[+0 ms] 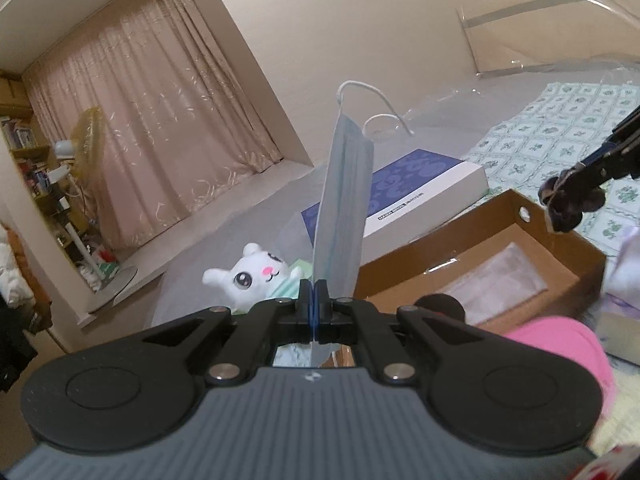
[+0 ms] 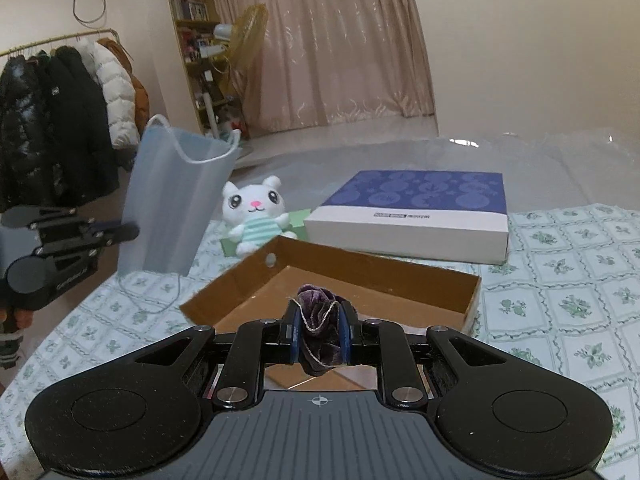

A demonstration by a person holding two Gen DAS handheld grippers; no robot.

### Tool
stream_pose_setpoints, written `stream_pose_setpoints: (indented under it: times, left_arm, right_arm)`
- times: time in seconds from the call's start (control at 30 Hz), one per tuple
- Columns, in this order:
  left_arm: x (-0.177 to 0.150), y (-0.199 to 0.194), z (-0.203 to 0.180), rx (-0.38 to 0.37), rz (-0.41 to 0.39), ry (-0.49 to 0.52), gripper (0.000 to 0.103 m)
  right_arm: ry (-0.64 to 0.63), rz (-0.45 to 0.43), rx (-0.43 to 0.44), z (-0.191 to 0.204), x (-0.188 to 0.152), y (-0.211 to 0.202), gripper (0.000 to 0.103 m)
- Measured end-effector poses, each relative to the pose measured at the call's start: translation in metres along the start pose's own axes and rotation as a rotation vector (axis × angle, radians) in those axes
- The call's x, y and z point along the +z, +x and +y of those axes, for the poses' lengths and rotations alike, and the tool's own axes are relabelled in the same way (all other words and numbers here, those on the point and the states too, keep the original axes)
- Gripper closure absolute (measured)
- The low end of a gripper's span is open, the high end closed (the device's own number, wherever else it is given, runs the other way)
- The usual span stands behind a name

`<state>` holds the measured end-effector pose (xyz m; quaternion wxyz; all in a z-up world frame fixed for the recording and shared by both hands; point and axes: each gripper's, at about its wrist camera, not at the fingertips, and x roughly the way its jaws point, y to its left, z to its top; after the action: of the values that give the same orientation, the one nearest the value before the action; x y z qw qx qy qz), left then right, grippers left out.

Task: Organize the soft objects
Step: 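Carry the mask with the left tool and the sock with the right tool into the box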

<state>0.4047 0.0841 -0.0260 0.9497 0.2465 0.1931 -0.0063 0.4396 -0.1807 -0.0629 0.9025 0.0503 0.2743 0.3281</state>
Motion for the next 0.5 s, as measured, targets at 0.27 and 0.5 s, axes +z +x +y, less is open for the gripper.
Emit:
stream_pose_setpoints:
  times: [0.27, 0.5]
  left_arm:
    - [0.007, 0.066, -0.024, -0.039, -0.034, 0.078, 0.1]
    - [-0.003, 0.108, -0.04, -0.093, -0.006, 0.076, 0.094]
  right_arm:
    - [0.018, 0.018, -0.039, -0.026, 0.001, 0.023, 0.084]
    - [0.025, 0.04, -0.056, -0.041, -0.004, 0.034, 0.084]
